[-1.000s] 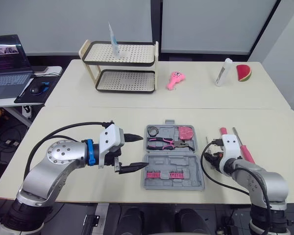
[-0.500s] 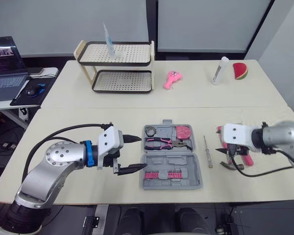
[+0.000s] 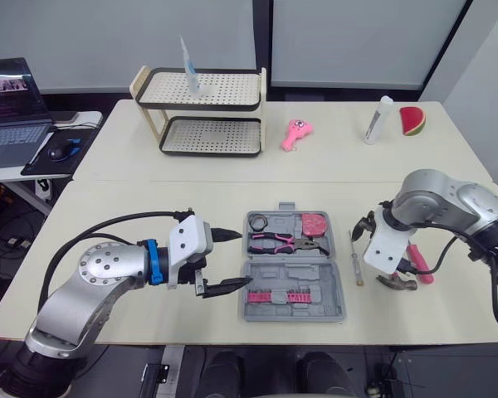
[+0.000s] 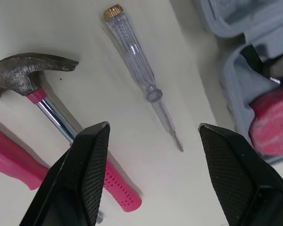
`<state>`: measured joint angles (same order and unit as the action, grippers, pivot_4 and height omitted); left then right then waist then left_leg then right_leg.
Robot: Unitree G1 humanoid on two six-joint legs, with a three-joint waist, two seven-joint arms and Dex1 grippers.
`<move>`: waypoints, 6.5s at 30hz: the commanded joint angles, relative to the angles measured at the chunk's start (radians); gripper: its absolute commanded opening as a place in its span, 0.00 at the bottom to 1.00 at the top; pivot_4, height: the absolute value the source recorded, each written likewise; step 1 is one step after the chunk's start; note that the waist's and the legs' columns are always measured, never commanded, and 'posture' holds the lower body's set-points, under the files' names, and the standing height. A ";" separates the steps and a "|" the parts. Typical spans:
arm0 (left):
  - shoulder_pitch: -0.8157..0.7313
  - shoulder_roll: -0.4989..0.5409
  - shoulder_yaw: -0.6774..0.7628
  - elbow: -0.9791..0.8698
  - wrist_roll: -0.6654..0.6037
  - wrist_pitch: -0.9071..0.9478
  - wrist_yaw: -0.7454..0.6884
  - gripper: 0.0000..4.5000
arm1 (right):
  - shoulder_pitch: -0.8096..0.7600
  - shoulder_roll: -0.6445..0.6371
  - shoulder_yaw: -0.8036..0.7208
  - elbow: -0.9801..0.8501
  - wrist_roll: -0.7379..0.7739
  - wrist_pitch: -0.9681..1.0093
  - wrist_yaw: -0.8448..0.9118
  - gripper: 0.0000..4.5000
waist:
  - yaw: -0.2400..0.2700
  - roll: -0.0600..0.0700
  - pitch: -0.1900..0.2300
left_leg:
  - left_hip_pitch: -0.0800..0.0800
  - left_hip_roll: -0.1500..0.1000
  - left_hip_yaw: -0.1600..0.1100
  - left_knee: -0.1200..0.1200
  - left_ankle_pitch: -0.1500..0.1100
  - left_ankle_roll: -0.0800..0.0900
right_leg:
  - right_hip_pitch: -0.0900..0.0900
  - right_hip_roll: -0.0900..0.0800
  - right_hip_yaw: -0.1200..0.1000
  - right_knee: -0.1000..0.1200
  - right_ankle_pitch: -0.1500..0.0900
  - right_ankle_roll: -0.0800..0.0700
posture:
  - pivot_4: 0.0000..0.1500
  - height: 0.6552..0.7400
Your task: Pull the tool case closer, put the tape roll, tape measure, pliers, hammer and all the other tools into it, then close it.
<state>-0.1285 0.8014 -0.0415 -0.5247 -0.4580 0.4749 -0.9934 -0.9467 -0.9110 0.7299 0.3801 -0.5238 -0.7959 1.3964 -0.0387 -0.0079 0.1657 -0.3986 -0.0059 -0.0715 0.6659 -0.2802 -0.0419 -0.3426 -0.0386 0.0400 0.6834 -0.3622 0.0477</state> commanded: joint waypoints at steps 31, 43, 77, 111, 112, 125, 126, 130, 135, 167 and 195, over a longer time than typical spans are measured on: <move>-0.049 -0.048 -0.108 -0.033 0.045 -0.105 -0.037 1.00 | -0.161 0.206 0.091 0.395 -0.261 -0.216 -0.146 0.71 | 0.004 0.000 0.000 | 0.001 -0.001 0.000 0.003 0.000 -0.001 | -0.002 0.001 0.000 0.006 0.000 0.000 | 1.00 0.87; -0.020 -0.046 -0.112 -0.053 0.056 -0.107 -0.014 1.00 | -0.101 0.183 0.078 0.304 -0.173 -0.207 -0.086 0.71 | 0.004 0.000 0.000 | 0.000 0.000 0.000 0.003 0.000 -0.001 | -0.002 0.001 0.000 0.007 0.000 0.000 | 1.00 0.87; -0.064 -0.067 -0.105 0.015 0.074 -0.127 -0.020 1.00 | -0.049 0.028 -0.041 0.097 0.124 -0.023 0.081 0.06 | 0.007 0.000 0.000 | 0.000 0.000 0.000 0.007 0.000 0.000 | -0.001 0.000 0.000 0.007 0.000 0.000 | 1.00 0.87; -0.129 -0.085 -0.125 0.061 0.062 -0.134 -0.080 1.00 | 0.383 0.409 -0.849 -0.490 0.611 2.410 -0.774 0.06 | 0.011 0.000 0.000 | -0.002 -0.002 -0.003 0.006 -0.003 0.005 | -0.001 0.001 0.000 0.008 0.000 0.000 | 1.00 0.87; -0.131 -0.086 -0.127 0.064 0.064 -0.135 -0.080 1.00 | 0.378 0.428 -0.855 -0.479 0.611 2.410 -0.802 0.06 | 0.011 0.000 0.000 | -0.002 -0.002 -0.003 0.006 -0.003 0.005 | -0.001 0.001 0.000 0.008 0.000 0.000 | 1.00 0.87; -0.138 -0.094 -0.126 0.081 0.070 -0.144 -0.089 1.00 | 0.363 0.513 -0.900 -0.402 0.652 2.341 -0.974 0.23 | 0.007 0.000 0.000 | -0.003 -0.002 0.000 0.005 -0.003 0.005 | -0.006 0.002 0.002 0.013 0.000 0.000 | 1.00 0.87; -0.137 -0.094 -0.125 0.082 0.070 -0.145 -0.090 1.00 | 0.362 0.518 -0.908 -0.408 0.656 2.340 -0.981 0.25 | 0.006 0.000 0.000 | -0.003 -0.002 0.001 0.005 -0.003 0.005 | -0.006 0.002 0.002 0.013 0.000 0.000 | 1.00 0.87; -0.129 -0.087 -0.111 0.083 0.066 -0.149 -0.093 1.00 | 0.368 0.484 -0.938 -0.507 0.713 2.364 -0.956 0.41 | 0.007 0.000 0.000 | -0.003 -0.002 0.001 0.005 -0.003 0.005 | -0.007 0.002 0.002 0.013 0.000 0.000 | 1.00 0.87; -0.110 -0.085 -0.088 0.082 0.054 -0.153 -0.084 1.00 | 0.489 0.337 -0.868 -0.703 0.788 2.227 -0.856 0.59 | 0.012 0.000 0.000 | -0.004 -0.002 0.000 0.005 -0.003 0.005 | -0.007 0.001 0.001 0.013 0.000 0.000 | 1.00 0.87; -0.121 -0.076 -0.071 0.083 -0.003 -0.117 -0.114 1.00 | 0.765 0.328 -0.698 -0.440 0.651 1.449 -0.832 0.52 | 0.009 0.000 0.000 | -0.003 -0.001 0.000 0.005 -0.003 0.005 | -0.005 0.002 0.002 0.012 0.000 0.000 | 1.00 0.87; -0.036 0.024 0.057 0.107 -0.025 -0.124 -0.134 1.00 | 0.592 0.271 -0.752 -0.637 0.777 1.681 -0.786 0.08 | 0.007 0.000 0.000 | -0.003 -0.001 0.000 0.005 -0.003 0.005 | -0.007 0.002 0.002 0.013 0.000 0.000 | 1.00 0.87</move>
<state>-0.1739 0.8056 -0.0234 -0.4108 -0.4674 0.3456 -1.1104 -0.3406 -0.6046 -0.0479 -0.2024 0.2447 0.8693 0.5593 -0.0317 -0.0081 0.1661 -0.4015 -0.0067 -0.0716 0.6703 -0.2828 -0.0373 -0.3491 -0.0363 0.0417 0.6960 -0.3624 0.0480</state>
